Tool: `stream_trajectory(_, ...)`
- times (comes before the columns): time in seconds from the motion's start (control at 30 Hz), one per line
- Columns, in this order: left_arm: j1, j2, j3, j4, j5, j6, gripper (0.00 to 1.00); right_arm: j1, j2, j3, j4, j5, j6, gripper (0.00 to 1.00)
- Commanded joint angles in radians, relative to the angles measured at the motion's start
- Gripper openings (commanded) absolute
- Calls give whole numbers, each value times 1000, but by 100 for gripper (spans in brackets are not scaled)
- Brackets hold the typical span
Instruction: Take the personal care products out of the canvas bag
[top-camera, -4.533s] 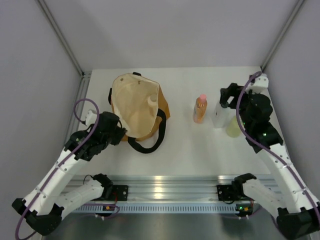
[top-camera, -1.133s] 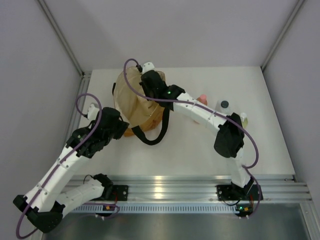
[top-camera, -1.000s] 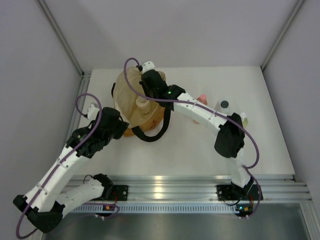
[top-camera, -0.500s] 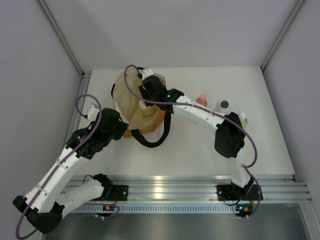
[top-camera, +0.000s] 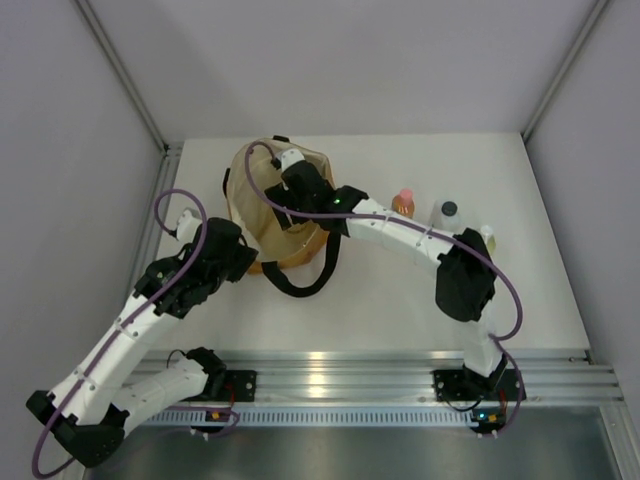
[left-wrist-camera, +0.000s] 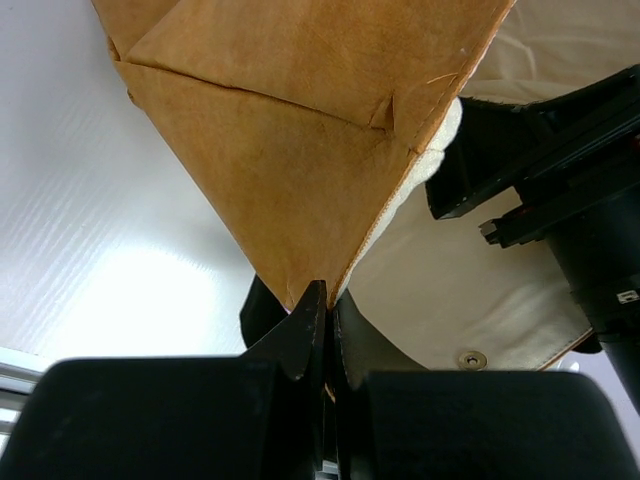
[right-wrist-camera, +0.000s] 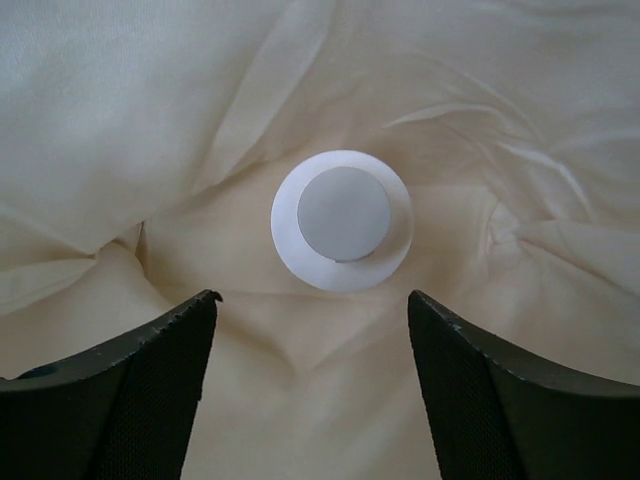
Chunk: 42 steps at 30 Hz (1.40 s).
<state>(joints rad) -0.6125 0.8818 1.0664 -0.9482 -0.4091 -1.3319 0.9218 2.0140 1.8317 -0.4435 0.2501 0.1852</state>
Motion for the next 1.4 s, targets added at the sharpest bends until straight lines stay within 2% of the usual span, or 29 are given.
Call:
stream_trajectory(0.0, -3, 2, -19, 17, -10, 17, 0, 0, 18, 99, 9, 34, -19, 76)
stream_trajectory(0.13, -3, 6, -16, 17, -4, 23, 0, -27, 89, 185, -20, 32, -26, 77)
stream_trajectory(0.27, -3, 8, -14, 17, 0, 30, 0, -46, 130, 238, -40, -5, -33, 75)
stream_trajectory(0.6, -3, 25, -13, 19, 10, 31, 0, -44, 163, 212, -57, -43, -27, 63)
stream_trajectory(0.8, -3, 45, -2, 19, 10, 36, 0, -43, 176, 222, -57, -46, -29, 51)
stream_trajectory(1.1, -3, 42, 6, 20, 3, 36, 0, -37, 186, 207, -58, -46, -27, 51)
stream_trajectory(1.17, -3, 42, 7, 19, 3, 39, 0, -37, 192, 207, -60, -43, -27, 46)
stream_trajectory(1.3, -3, 37, 7, 19, 3, 37, 0, -32, 190, 205, -63, -32, -26, 29)
stream_trajectory(1.37, -3, 36, 7, 19, 1, 36, 0, -31, 186, 202, -64, -26, -29, 29)
